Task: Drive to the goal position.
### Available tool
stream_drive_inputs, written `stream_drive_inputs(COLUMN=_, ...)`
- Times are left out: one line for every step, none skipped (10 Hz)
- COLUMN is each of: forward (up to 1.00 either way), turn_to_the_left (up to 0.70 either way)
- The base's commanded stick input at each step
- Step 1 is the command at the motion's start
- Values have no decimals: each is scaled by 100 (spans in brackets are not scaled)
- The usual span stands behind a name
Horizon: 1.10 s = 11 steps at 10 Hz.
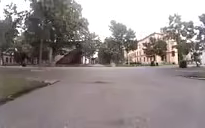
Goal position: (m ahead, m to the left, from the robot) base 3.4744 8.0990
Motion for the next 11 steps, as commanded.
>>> stream_drive_inputs(forward=70, turn_to_the_left=0)
stream_drive_inputs(forward=70, turn_to_the_left=0)
stream_drive_inputs(forward=70, turn_to_the_left=0)
stream_drive_inputs(forward=70, turn_to_the_left=0)
stream_drive_inputs(forward=70, turn_to_the_left=0)
stream_drive_inputs(forward=70, turn_to_the_left=0)
stream_drive_inputs(forward=70, turn_to_the_left=0)
stream_drive_inputs(forward=70, turn_to_the_left=0)
stream_drive_inputs(forward=70, turn_to_the_left=0)
stream_drive_inputs(forward=70, turn_to_the_left=0)
stream_drive_inputs(forward=70, turn_to_the_left=0)
